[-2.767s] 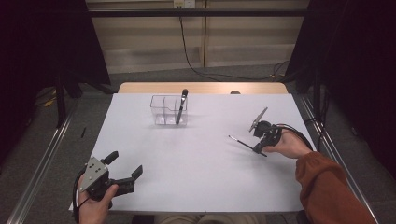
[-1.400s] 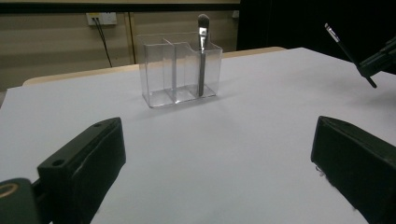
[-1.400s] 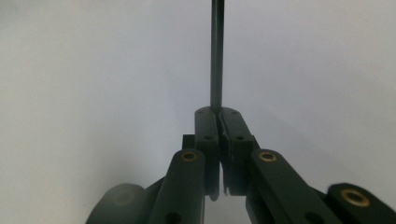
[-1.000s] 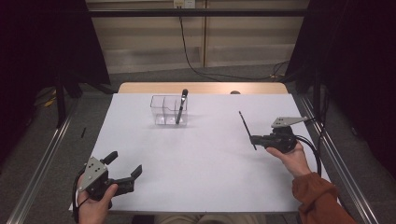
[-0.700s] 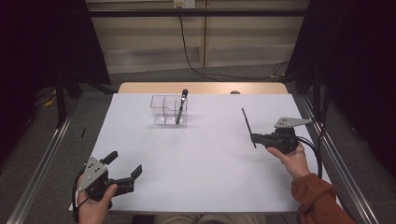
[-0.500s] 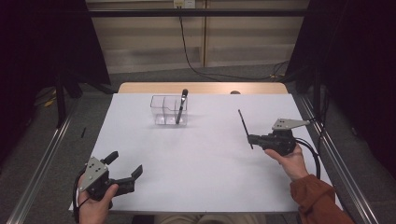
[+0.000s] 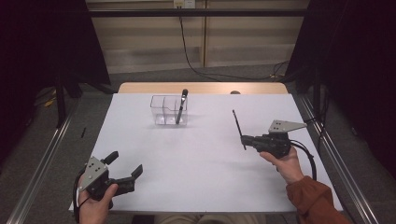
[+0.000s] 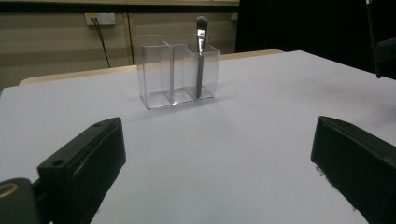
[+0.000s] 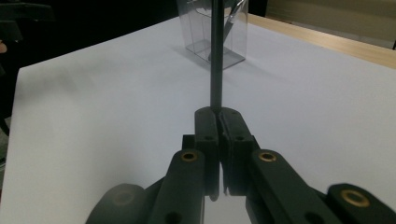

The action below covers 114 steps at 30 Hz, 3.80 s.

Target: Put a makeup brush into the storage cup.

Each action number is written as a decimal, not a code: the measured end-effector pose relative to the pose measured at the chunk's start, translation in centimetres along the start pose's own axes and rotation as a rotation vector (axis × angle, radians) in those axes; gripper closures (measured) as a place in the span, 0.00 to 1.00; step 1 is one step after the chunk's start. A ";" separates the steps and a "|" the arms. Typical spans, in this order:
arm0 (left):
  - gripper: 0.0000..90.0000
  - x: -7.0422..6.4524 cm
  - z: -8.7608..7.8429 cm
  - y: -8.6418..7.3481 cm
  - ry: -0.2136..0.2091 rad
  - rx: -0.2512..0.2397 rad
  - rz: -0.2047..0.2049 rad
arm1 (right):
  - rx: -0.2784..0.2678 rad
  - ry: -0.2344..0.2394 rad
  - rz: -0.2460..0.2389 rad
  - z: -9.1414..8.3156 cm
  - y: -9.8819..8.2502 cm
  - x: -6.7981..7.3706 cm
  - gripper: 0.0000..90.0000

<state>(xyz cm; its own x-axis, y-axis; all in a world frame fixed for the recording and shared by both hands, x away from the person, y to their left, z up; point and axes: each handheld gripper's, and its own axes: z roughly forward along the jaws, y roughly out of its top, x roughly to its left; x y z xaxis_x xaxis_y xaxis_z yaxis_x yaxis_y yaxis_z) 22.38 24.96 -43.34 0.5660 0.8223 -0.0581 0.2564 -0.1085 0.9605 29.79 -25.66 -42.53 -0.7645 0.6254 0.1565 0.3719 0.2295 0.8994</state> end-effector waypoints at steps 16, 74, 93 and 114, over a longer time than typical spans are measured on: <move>0.04 -0.3 0.3 0.3 0.000 -0.019 0.018 | -0.027 0.075 -0.015 1.5 0.5 2.4 0.96; 0.02 -7.3 7.4 4.3 -0.217 -0.049 0.105 | -0.016 0.229 -0.071 7.5 1.8 6.2 0.96; 0.03 -9.5 12.1 8.1 -0.286 -0.078 0.137 | -0.028 0.208 -0.062 7.6 1.4 5.9 0.96; 0.41 -10.6 13.6 6.3 -0.336 -0.049 0.113 | -0.017 0.212 -0.065 7.7 0.8 6.1 0.96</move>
<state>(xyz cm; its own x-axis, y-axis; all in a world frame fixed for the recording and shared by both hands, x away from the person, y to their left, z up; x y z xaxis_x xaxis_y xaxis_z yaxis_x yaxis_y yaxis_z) 28.67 8.00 -40.39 0.8171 0.5758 -0.0295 0.1439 -0.1542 0.9775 29.49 -15.88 -44.00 -0.8807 0.4386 0.1789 0.3109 0.2503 0.9169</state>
